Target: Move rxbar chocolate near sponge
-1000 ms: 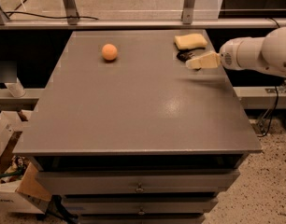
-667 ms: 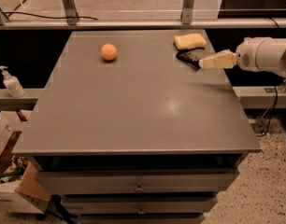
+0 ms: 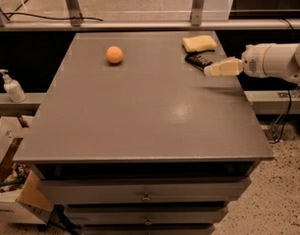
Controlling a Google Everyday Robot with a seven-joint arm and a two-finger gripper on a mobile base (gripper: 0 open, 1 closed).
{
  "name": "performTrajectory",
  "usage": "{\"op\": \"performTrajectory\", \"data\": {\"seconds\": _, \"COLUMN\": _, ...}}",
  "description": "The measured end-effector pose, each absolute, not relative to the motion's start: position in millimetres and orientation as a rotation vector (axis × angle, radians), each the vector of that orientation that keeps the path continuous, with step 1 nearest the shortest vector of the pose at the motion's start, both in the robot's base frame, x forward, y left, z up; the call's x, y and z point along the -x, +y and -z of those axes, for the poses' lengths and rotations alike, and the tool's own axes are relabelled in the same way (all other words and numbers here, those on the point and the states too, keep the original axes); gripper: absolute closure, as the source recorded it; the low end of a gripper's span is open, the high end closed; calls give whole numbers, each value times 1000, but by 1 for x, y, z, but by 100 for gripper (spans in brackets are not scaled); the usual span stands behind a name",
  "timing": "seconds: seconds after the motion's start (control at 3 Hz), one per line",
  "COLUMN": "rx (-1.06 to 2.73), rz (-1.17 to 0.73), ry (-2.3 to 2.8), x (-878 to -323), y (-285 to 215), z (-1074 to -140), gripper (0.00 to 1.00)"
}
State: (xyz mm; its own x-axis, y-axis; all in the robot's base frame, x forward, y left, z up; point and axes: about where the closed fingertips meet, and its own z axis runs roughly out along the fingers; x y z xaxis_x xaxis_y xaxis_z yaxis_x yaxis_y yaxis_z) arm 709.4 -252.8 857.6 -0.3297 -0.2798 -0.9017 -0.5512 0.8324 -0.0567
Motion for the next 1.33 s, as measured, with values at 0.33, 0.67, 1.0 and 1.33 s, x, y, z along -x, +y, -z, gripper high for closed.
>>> {"op": "performTrajectory", "data": {"seconds": 0.33, "rx": 669, "rz": -379, "ry": 1943, "x": -704, "y": -257, "z": -856, "gripper": 0}}
{"op": "performTrajectory", "data": {"seconds": 0.67, "rx": 766, "rz": -434, "ry": 1939, "x": -692, "y": -259, "z": -869, "gripper": 0}}
{"op": "performTrajectory", "data": {"seconds": 1.0, "rx": 888, "rz": -475, "ry": 1932, "x": -676, "y": -262, "z": -888, "gripper": 0}}
{"op": "performTrajectory", "data": {"seconds": 1.33, "rx": 888, "rz": -475, "ry": 1932, "x": -676, "y": -262, "z": -888, "gripper": 0}}
